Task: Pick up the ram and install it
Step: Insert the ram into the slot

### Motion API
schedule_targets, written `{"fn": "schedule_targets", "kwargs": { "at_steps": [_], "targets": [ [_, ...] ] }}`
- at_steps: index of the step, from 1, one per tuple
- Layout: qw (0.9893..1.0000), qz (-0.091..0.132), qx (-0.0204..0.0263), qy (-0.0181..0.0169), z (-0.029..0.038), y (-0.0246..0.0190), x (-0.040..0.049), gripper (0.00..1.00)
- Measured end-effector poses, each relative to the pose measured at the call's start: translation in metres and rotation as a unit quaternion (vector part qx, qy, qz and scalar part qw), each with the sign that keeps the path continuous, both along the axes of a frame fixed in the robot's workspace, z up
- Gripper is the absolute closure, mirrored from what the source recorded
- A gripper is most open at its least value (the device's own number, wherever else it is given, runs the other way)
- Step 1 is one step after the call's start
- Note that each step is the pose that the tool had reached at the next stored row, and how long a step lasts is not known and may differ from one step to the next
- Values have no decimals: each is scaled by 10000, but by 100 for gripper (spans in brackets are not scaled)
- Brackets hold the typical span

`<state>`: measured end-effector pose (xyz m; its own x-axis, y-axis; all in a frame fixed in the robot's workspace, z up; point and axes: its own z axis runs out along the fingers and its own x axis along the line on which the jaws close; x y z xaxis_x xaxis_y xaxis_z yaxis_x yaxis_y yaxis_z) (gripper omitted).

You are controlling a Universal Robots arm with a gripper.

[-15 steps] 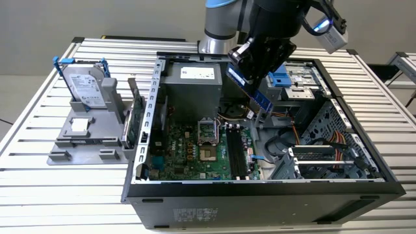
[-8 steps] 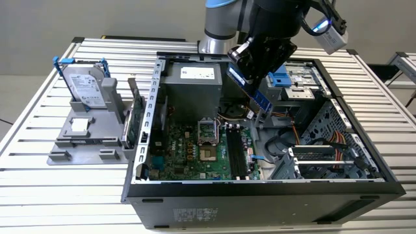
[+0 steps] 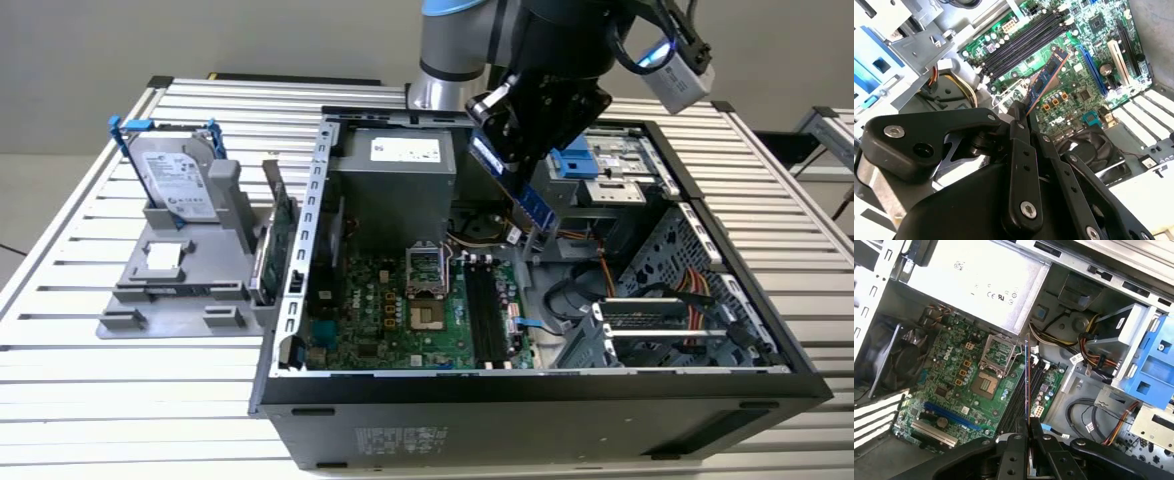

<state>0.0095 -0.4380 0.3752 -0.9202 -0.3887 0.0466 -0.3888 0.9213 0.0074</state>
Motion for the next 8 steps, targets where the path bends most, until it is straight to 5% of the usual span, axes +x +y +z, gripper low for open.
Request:
{"fn": "schedule_targets", "kwargs": {
  "at_steps": [8],
  "targets": [
    [9996, -290, 0, 0, 0, 0, 0, 100]
  ]
}}
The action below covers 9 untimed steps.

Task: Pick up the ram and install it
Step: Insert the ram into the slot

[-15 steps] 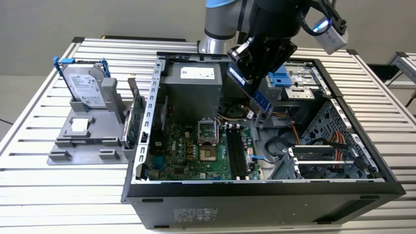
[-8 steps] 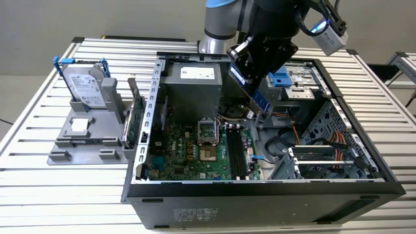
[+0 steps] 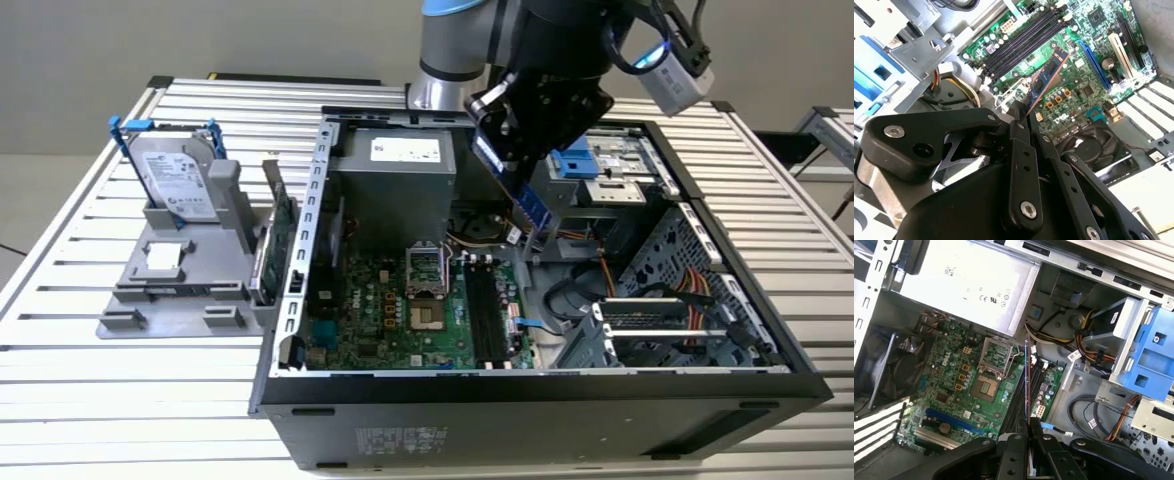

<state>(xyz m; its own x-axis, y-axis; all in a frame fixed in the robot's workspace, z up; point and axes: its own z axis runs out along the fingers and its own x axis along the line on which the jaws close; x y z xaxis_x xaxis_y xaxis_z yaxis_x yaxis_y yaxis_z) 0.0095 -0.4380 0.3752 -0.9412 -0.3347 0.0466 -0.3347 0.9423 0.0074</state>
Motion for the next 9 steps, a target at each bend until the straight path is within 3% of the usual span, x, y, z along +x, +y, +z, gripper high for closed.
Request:
{"fn": "schedule_targets", "kwargs": {
  "at_steps": [9],
  "targets": [
    [9999, -171, 0, 0, 0, 0, 0, 100]
  ]
}}
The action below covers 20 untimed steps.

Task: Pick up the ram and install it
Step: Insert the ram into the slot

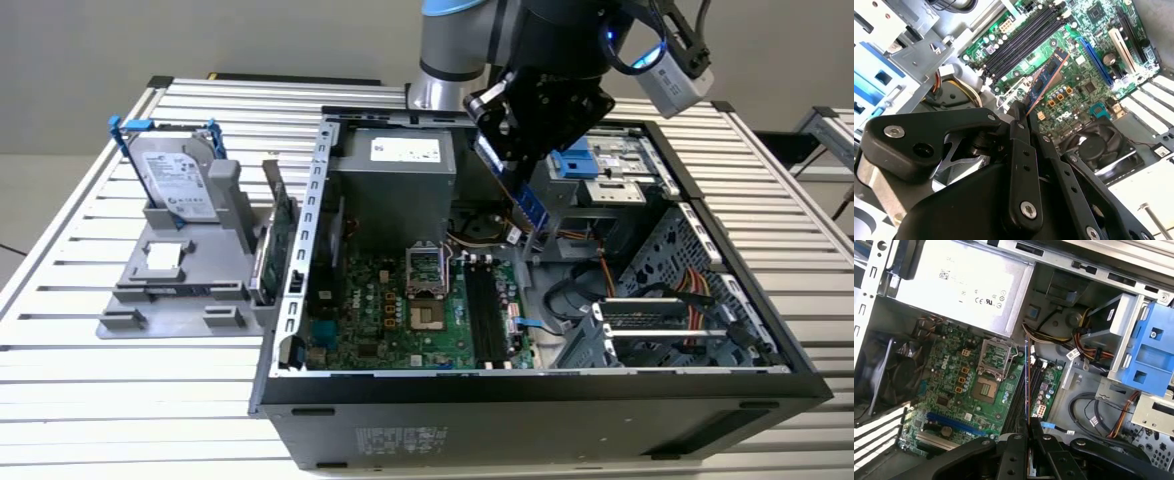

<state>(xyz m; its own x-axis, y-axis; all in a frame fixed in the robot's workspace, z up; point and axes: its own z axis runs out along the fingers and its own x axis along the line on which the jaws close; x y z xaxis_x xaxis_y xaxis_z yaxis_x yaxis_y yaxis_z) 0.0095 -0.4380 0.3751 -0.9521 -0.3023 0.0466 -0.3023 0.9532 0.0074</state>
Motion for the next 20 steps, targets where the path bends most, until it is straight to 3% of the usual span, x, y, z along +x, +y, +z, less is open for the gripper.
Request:
{"fn": "schedule_targets", "kwargs": {
  "at_steps": [8, 20],
  "targets": [
    [10000, -43, 0, 0, 0, 1, 0, 100],
    [9991, -425, 0, 0, 0, 1, 0, 100]
  ]
}}
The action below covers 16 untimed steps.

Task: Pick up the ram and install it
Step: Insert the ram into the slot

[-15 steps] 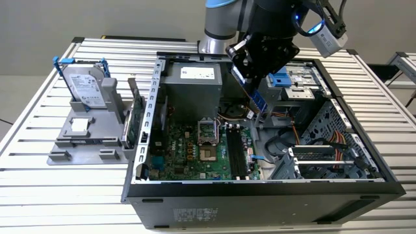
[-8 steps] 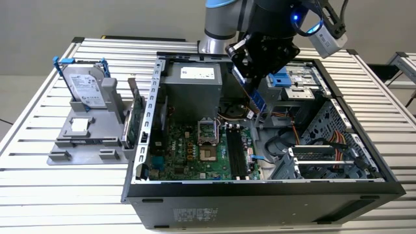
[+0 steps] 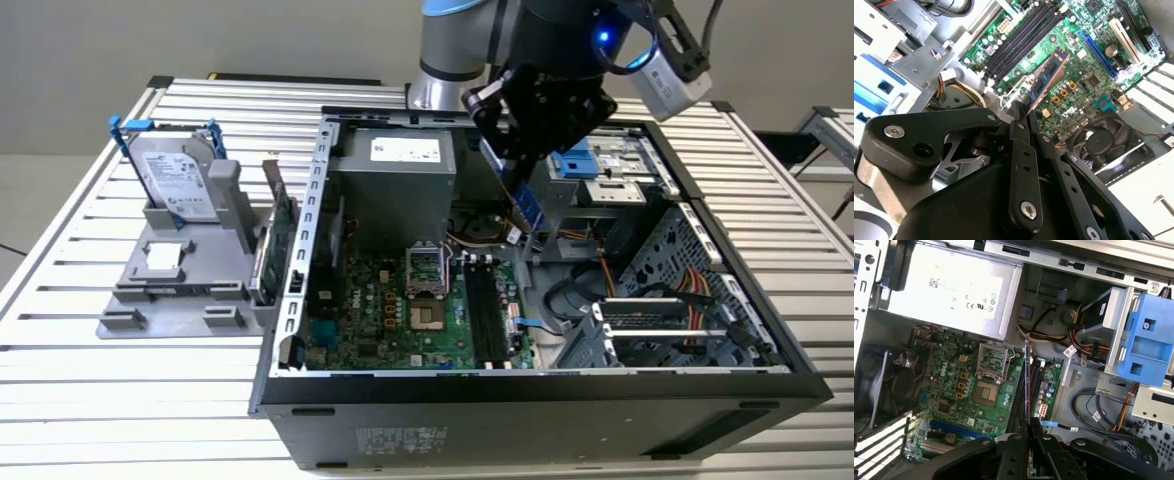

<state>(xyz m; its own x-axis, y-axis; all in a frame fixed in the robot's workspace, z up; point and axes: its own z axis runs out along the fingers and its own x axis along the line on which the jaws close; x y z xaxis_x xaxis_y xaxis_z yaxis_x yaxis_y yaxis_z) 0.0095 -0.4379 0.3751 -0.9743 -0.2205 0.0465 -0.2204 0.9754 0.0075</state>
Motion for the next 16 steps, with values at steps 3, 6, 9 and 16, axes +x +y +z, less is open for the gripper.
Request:
{"fn": "schedule_targets", "kwargs": {
  "at_steps": [3, 6, 9, 16],
  "targets": [
    [10000, -78, 0, 0, 0, 0, 0, 100],
    [9999, -160, 0, 0, 0, 0, 0, 100],
    [9997, -255, 0, 0, 0, 0, 0, 100],
    [9989, -470, 0, 0, 0, 0, 0, 100]
  ]
}}
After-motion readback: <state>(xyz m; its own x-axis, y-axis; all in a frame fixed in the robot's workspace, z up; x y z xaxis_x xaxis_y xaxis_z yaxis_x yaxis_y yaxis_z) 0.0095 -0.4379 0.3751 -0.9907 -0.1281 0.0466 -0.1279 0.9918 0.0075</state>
